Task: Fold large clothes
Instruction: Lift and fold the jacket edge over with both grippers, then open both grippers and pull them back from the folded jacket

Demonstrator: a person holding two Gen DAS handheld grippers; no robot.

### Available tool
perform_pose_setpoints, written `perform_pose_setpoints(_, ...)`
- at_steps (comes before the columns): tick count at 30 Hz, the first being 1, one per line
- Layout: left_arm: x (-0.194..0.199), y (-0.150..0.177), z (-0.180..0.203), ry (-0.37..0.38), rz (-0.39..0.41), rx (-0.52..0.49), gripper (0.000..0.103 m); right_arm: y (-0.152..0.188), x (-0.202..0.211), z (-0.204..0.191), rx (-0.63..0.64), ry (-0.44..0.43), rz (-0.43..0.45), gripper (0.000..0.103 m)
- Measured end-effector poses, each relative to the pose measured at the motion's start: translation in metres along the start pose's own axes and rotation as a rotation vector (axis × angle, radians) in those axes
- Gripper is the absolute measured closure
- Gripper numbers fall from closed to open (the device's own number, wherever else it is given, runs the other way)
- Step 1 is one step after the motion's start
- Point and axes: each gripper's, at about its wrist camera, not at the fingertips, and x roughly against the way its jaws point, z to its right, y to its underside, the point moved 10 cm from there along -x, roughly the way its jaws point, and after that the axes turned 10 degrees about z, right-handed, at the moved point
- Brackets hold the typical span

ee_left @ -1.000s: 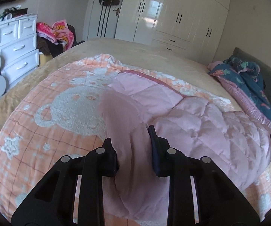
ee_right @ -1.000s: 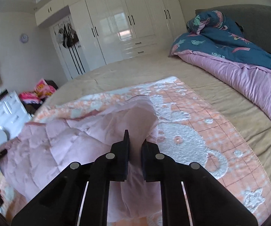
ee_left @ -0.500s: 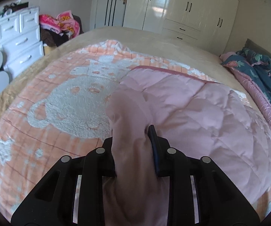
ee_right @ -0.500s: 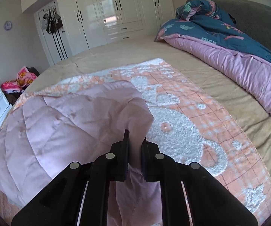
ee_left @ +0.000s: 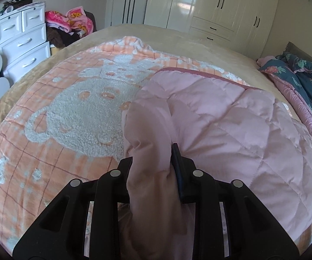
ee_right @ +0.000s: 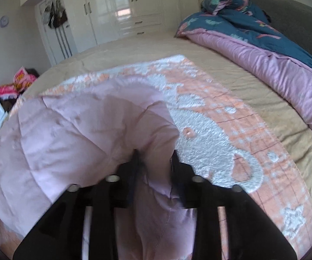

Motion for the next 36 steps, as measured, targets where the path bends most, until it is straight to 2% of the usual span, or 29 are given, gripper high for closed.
perform_pose_setpoints(1,0.000,0.000,0.000,0.000,0.000,0.002,0.084,-0.005,0.006,-0.004,0.009,-0.006,0.021,0.046)
perform_pose_setpoints(3,0.000,0.001,-0.001,-0.004,-0.001,0.004,0.083,-0.015,0.023,-0.021,0.024,-0.040,0.073,0.042)
perform_pose_setpoints(5,0.001,0.001,-0.001,-0.009,-0.001,0.000,0.083,-0.017,0.033,-0.045,0.050,-0.113,0.084,0.040)
perform_pose_setpoints(7,0.003,0.001,0.000,-0.013,0.000,0.001,0.083,-0.008,0.039,-0.084,0.109,-0.215,0.055,0.036)
perform_pose_setpoints(10,0.011,-0.001,-0.002,-0.022,0.004,0.013,0.082,0.016,0.037,-0.124,0.214,-0.276,-0.012,0.036)
perform_pose_setpoints(11,0.015,-0.003,-0.002,-0.028,0.007,0.013,0.081,0.026,0.033,-0.134,0.246,-0.284,-0.046,0.036)
perform_pose_setpoints(13,0.024,-0.008,-0.002,-0.034,0.021,0.009,0.080,0.044,0.022,-0.139,0.280,-0.246,-0.091,0.034)
perform_pose_setpoints(17,0.050,-0.021,0.003,-0.033,0.059,0.009,0.077,0.053,0.009,-0.131,0.221,-0.254,-0.158,0.033)
perform_pose_setpoints(21,0.075,-0.029,0.009,-0.013,0.097,0.020,0.063,0.056,0.007,-0.133,0.214,-0.254,-0.162,0.032)
perform_pose_setpoints(25,0.095,-0.031,0.023,0.040,0.113,0.026,0.058,0.060,0.009,-0.134,0.203,-0.253,-0.159,0.032)
perform_pose_setpoints(28,0.108,-0.029,0.039,0.060,0.115,-0.017,0.043,0.053,0.016,-0.131,0.159,-0.258,-0.160,0.030)
perform_pose_setpoints(29,0.111,-0.028,0.043,0.067,0.115,-0.024,0.042,0.049,0.019,-0.130,0.142,-0.262,-0.157,0.029)
perform_pose_setpoints(31,0.120,-0.025,0.052,0.092,0.112,-0.035,0.037,0.039,0.029,-0.128,0.106,-0.269,-0.132,0.019)
perform_pose_setpoints(33,0.126,-0.025,0.061,0.102,0.116,-0.051,0.022,0.027,0.040,-0.126,0.090,-0.271,-0.095,0.014)
perform_pose_setpoints(35,0.133,-0.026,0.068,0.112,0.124,-0.066,0.017,0.016,0.048,-0.124,0.076,-0.280,-0.070,0.010)
perform_pose_setpoints(36,0.136,-0.027,0.071,0.114,0.125,-0.074,0.011,0.011,0.054,-0.123,0.067,-0.284,-0.054,0.007)
